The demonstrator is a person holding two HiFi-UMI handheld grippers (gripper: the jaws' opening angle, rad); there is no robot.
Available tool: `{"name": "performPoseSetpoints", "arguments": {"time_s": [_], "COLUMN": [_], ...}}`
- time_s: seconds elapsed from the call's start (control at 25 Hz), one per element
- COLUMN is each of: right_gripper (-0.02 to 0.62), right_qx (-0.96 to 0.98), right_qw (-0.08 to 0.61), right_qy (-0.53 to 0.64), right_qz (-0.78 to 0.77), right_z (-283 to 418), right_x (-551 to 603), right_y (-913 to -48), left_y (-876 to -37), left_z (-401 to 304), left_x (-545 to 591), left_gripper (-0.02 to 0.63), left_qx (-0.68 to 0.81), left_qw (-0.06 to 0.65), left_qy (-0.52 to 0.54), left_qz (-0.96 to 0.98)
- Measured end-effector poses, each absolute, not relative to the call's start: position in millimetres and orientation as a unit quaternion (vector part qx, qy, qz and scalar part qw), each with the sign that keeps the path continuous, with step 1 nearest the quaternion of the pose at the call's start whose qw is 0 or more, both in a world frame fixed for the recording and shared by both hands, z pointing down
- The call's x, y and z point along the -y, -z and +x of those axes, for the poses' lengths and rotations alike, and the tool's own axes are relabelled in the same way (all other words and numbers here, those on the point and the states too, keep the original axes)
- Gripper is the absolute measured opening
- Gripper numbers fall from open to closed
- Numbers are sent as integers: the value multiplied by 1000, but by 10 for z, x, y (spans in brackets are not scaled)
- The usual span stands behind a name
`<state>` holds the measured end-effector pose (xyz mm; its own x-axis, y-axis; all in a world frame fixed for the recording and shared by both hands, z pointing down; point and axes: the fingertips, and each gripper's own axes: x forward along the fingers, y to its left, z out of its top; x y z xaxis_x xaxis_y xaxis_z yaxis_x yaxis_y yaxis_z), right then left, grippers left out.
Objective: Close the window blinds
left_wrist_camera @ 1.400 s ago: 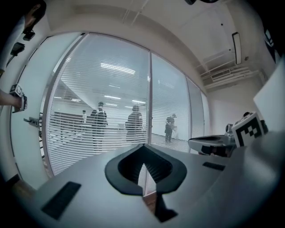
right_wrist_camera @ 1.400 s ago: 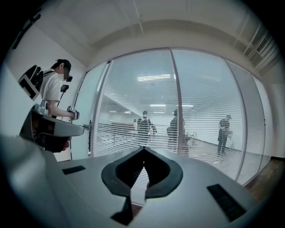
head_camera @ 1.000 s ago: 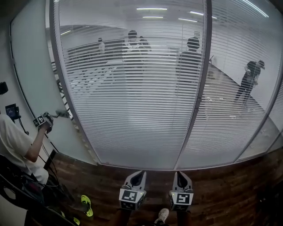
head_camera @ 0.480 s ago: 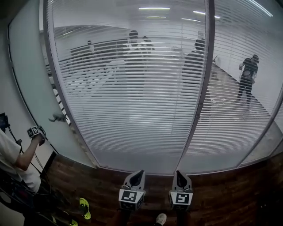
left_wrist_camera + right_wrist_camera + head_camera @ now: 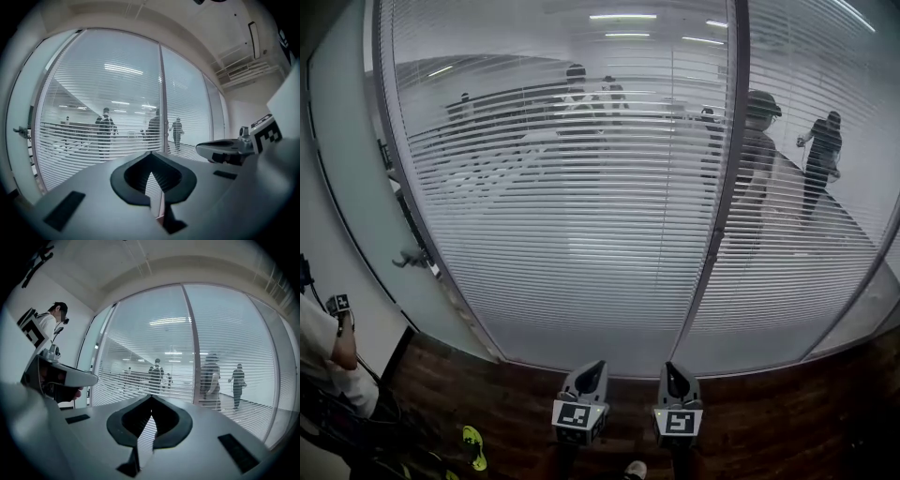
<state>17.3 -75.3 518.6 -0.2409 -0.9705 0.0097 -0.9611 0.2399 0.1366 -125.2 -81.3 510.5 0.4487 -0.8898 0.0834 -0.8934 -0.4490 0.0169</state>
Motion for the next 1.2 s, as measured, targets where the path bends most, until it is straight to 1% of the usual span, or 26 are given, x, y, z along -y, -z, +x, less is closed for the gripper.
{"name": "performPoseSetpoints", "arguments": {"time_s": [0.32, 0.76, 0.92, 1.2], "right_gripper": [0, 0, 0, 0], "right_qx": [792, 788, 787, 780], "right_qw": [57, 46, 48, 42], "right_qy": [47, 50, 65, 61], "right_qz": [606, 612, 612, 621], "right_z": [352, 669, 708, 744], "right_x": [912, 1189, 1358, 1731], "right_y": [-5187, -5096, -4993, -4932], "left_y": [-5133, -5085, -4991, -4930], "left_z": [-973, -631, -618, -617], "left_x": [1014, 1247, 1383, 1731], "left_gripper": [1, 2, 2, 1], "left_qx": [516, 510, 512, 503], "left_qw": [29, 28, 29, 36], "left_qy": [-41, -36, -17, -15], "left_qz": [855, 859, 858, 863]}}
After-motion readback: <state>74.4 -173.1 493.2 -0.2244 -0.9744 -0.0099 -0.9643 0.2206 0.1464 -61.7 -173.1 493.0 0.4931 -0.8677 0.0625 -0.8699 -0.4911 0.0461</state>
